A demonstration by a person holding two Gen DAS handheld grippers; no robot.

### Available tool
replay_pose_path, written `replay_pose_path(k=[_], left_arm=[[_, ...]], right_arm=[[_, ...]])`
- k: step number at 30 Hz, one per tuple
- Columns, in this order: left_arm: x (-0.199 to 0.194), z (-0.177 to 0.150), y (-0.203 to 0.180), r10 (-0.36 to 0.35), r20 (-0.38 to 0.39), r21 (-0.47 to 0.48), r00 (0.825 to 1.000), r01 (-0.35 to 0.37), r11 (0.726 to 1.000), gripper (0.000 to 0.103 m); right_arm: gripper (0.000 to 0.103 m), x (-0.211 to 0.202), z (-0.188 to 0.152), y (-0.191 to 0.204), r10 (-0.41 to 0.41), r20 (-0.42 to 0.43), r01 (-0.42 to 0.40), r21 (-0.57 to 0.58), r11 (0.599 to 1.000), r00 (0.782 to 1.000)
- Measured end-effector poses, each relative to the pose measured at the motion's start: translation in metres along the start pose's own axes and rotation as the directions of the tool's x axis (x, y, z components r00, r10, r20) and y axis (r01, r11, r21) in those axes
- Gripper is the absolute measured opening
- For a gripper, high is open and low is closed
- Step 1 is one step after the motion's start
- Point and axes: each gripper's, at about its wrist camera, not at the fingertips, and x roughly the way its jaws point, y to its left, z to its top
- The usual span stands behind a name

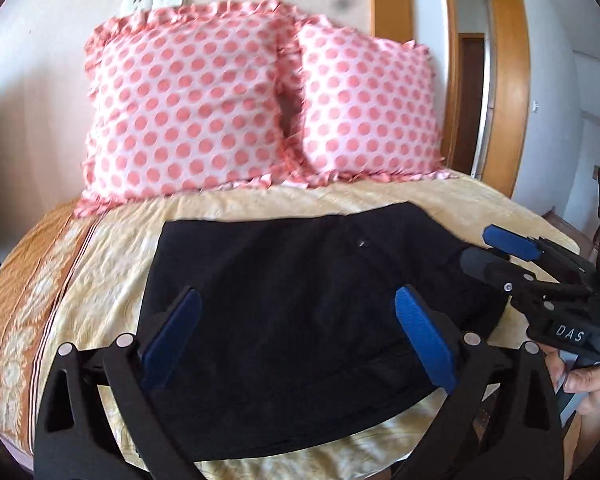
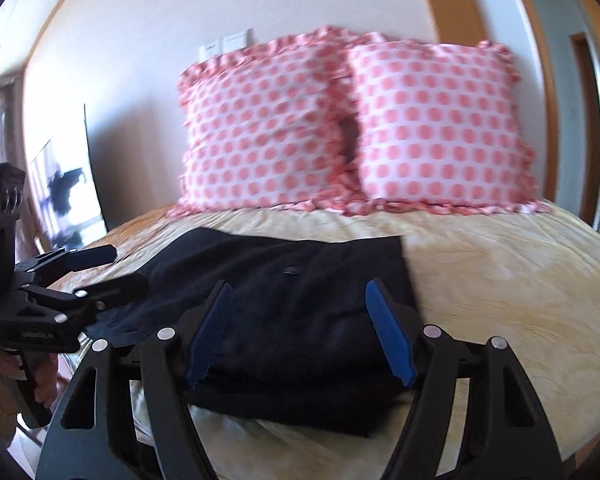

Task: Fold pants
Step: 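Close the right gripper on the trouser edge and lift it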

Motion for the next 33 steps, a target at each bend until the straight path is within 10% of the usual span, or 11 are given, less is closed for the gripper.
replay_pose_path(k=[6,10,18,24,33], left_arm=[[0.035,-0.027,0.029,0.043,-0.15,-0.06,0.988,-0.053,0.997,0.098],[0.036,-0.041,0.037,-0.008,-0.173,-0.109,0.985,-0.011,0.994,0.097],[0.011,-0.043,0.041,0.0,-0.098,-0.107,0.995,-0.011,0.994,0.101],[0.012,-0.047,0.044,-0.014,-0.113,-0.109,0.993,0.002,0.994,0.101],[0.014,-0.047,0.046,-0.029,-0.119,-0.106,0.992,0.016,0.994,0.101]], right_arm=[[0.071,0.047,-0.024,0.0,-0.085,-0.227,0.082,-0.024,0.996,0.97],[0.071,0.047,-0.037,0.003,-0.102,-0.234,0.085,-0.081,0.993,0.967],[0.072,0.05,0.016,-0.085,0.059,-0.192,-0.01,0.245,0.969,0.98],[0.067,0.11,0.018,-0.149,0.167,-0.356,0.018,0.463,0.886,0.92],[0.054,0.134,0.008,-0.139,0.223,-0.417,-0.018,0.442,0.897,0.881]])
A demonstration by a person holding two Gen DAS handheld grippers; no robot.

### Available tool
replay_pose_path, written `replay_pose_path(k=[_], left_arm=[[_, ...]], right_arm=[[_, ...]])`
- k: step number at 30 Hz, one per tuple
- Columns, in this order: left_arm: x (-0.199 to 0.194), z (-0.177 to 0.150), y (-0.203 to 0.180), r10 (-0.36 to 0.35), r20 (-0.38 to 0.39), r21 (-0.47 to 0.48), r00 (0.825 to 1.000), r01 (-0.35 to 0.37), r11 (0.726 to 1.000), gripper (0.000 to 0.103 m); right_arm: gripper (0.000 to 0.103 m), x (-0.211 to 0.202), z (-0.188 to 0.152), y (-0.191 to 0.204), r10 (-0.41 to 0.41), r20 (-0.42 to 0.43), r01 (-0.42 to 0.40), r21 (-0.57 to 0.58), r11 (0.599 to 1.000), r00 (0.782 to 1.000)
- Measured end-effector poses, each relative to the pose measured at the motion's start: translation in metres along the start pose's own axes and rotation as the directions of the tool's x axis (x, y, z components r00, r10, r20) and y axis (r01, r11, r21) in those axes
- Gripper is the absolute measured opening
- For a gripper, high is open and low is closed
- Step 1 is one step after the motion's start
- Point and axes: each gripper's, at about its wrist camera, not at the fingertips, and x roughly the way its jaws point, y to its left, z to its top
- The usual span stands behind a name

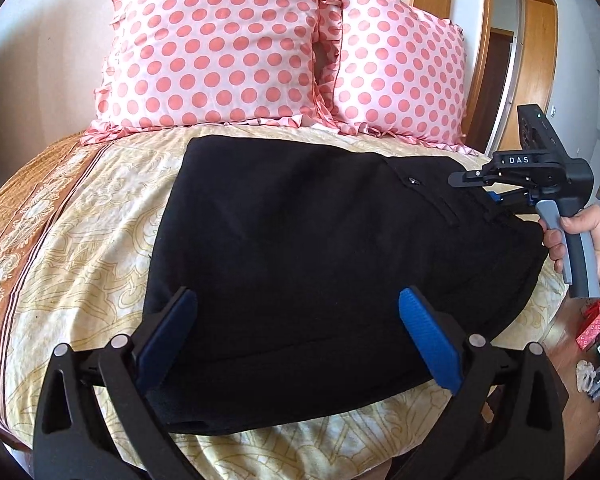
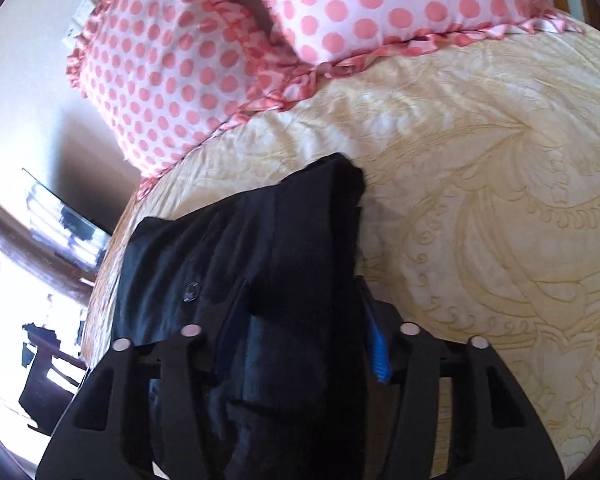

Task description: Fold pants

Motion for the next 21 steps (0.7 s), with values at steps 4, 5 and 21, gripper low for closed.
replay_pose_path(k=[4,5,21], left_arm=[[0.0,0.0,-0.001,0.002,0.0,0.004,1.0,-0.002,1.0,0.101],[0.001,0.0,-0.001,0.001,-0.001,0.004,1.0,-0.001,1.0,0.101],[-0.003,0.008,0.007,-0.032,0.002,-0.043,0.999,0.032,0.999,0.101]], right_arm=[[0.054,0.006,0.003,-0.004,-0.002,-0.017,0.002,0.023,1.0,1.0],[0.054,0.008,0.004,-0.005,0.004,-0.019,-0.003,0.025,1.0,1.0],[0.02,-0.011,-0.021,0.053,-0.119,0.166,0.173,-0.371,0.912,0.979]])
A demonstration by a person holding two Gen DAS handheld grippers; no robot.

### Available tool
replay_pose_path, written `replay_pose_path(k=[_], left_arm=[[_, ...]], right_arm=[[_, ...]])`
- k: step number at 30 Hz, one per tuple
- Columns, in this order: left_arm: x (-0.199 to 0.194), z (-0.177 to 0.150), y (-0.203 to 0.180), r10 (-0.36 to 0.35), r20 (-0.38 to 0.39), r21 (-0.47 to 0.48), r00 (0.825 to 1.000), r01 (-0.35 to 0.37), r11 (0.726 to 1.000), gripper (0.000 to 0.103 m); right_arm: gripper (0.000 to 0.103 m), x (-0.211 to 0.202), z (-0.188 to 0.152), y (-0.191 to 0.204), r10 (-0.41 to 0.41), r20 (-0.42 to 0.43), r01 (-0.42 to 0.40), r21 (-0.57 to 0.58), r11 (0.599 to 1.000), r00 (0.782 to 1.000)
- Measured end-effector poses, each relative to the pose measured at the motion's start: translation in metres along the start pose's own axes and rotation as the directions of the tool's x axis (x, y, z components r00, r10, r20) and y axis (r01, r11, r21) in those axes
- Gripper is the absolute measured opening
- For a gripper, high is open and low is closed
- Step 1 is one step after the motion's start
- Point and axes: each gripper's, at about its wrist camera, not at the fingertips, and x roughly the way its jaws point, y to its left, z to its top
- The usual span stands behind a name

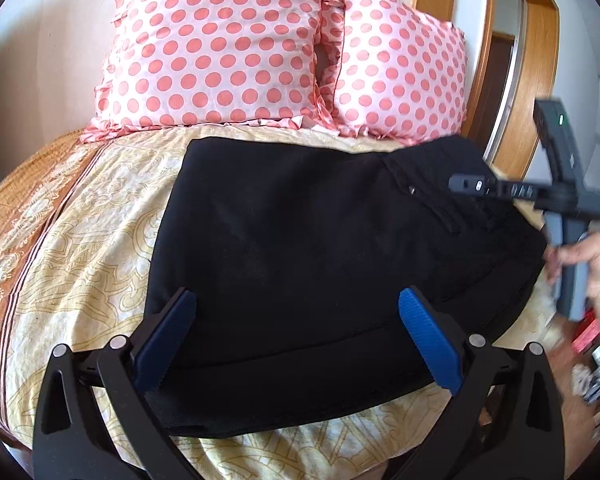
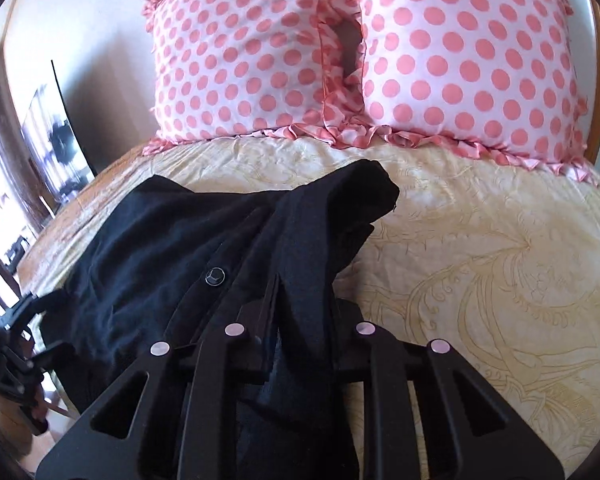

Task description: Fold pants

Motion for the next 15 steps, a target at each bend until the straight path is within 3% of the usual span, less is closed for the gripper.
replay_pose_path(k=[4,7,9,13,15], left_arm=[[-0.004,0.03,0.032,-0.035,0.031,-0.126,0.999,0.039,0.991,0.101],[0.018,0.057,0.072,-0.101,-0.025,-0.253,0.995,0.092,0.963,0.1],[0.04,0.068,0.092,-0.139,-0.092,-0.316,0.986,0.104,0.943,0.091],[0.083,0.079,0.115,-0.267,-0.198,-0.409,0.943,0.168,0.897,0.082],[0.089,0.085,0.113,-0.257,-0.211,-0.376,0.943,0.164,0.912,0.082]], right_arm=[[0.02,0.002,-0.001,-0.004,0.007,-0.005,-0.007,0.018,1.0,1.0],[0.02,0.004,-0.003,-0.007,0.011,-0.009,-0.011,0.034,0.999,1.0],[0.02,0.004,-0.004,-0.008,0.014,-0.008,-0.014,0.04,0.999,1.0],[0.02,0.004,-0.004,-0.01,0.022,-0.009,-0.022,0.052,0.998,1.0],[0.02,0.005,-0.004,-0.012,0.028,-0.011,-0.027,0.061,0.998,1.0]])
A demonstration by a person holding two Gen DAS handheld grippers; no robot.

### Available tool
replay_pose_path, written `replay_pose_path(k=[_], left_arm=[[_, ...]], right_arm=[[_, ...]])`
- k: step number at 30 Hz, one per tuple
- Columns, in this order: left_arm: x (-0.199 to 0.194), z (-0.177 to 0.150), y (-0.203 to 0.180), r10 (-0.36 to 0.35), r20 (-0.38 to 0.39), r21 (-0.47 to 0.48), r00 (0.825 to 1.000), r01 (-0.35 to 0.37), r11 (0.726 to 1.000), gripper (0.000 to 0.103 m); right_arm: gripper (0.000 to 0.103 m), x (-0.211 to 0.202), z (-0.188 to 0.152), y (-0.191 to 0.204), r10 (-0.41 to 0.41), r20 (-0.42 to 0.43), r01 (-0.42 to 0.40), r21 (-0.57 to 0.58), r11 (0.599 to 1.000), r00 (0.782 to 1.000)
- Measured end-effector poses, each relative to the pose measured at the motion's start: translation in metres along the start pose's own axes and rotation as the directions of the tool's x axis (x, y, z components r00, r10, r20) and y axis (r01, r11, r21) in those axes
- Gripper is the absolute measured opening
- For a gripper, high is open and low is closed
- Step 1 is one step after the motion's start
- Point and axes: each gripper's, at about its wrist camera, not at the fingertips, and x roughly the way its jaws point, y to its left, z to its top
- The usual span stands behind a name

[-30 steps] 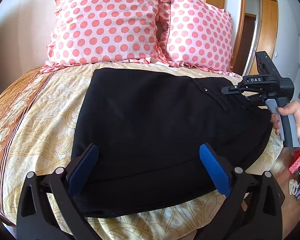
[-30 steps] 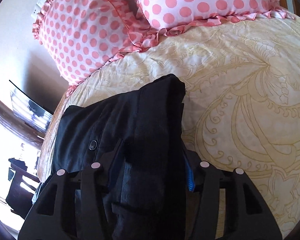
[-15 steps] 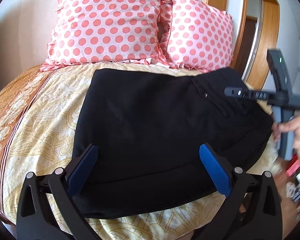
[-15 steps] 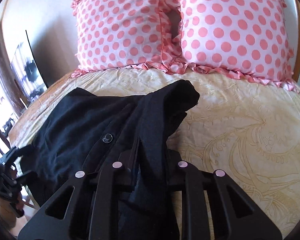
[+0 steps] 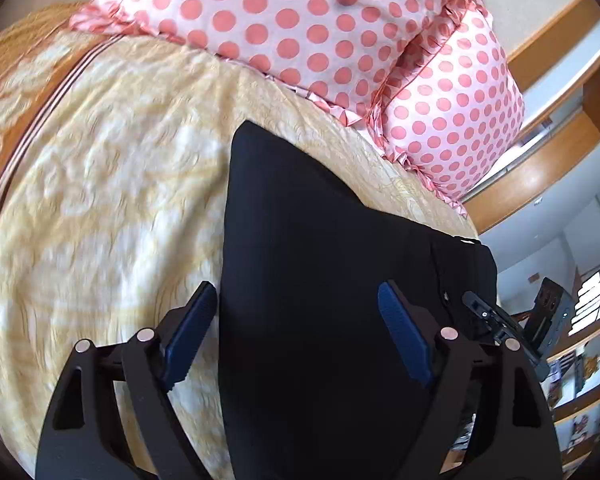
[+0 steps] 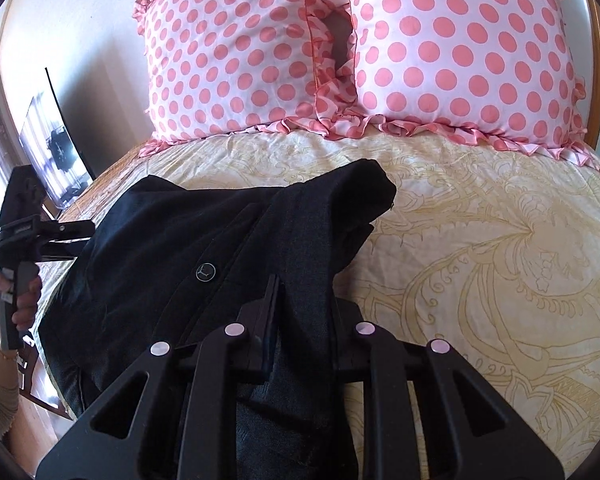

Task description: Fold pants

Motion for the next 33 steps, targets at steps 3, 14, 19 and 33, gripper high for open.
replay_pose_path(k=[3,14,19,33], left_arm=[[0.01,0.009,-0.002,0.029,-0.022,0.025,0.999,-0.028,0.999,0.082],[0.006,0.014,-0.016,0.119,0.04,0.086,0.992,-0.122,0.989,0.01],[0.006,0.029,-0.02,0.131,0.052,0.096,0.99,-0.136,0.986,0.009],[0.067,0.105,-0.009,0.268,0.053,0.046,0.962,-0.27,0.962,0.017]], right_arm=[[0.02,0.001,0.0,-0.004,0.013,-0.006,-0.013,0.023,1.0,1.0],[0.019,-0.001,0.006,-0.013,0.077,0.017,-0.078,0.069,0.995,0.997],[0.018,0.004,0.024,-0.018,0.085,0.038,-0.088,0.086,0.992,0.996],[0.021,0.081,0.076,-0.04,-0.048,-0.032,0.052,0.159,0.986,0.998]])
